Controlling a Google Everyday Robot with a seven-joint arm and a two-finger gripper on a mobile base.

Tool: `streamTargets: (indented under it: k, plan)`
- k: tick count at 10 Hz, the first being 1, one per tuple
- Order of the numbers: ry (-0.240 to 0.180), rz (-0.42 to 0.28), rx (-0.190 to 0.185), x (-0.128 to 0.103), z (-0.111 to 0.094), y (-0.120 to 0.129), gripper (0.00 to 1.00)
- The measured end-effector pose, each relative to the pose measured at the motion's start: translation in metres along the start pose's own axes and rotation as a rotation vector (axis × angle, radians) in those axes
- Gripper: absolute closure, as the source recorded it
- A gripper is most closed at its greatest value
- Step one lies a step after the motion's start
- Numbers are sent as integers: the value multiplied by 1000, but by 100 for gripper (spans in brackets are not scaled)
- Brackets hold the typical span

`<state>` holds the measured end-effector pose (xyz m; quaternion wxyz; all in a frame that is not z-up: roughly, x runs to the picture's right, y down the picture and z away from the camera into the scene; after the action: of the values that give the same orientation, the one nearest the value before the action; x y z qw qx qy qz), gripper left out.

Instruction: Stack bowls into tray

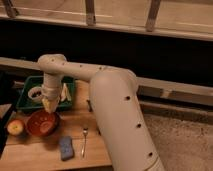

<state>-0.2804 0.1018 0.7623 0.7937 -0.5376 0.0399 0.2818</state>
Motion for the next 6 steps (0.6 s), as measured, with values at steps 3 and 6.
streamTargets:
  k: [3,6]
  plan:
    - [-3,5,2,1,-1,-3,27]
    - [-5,25,6,4,0,-5,27]
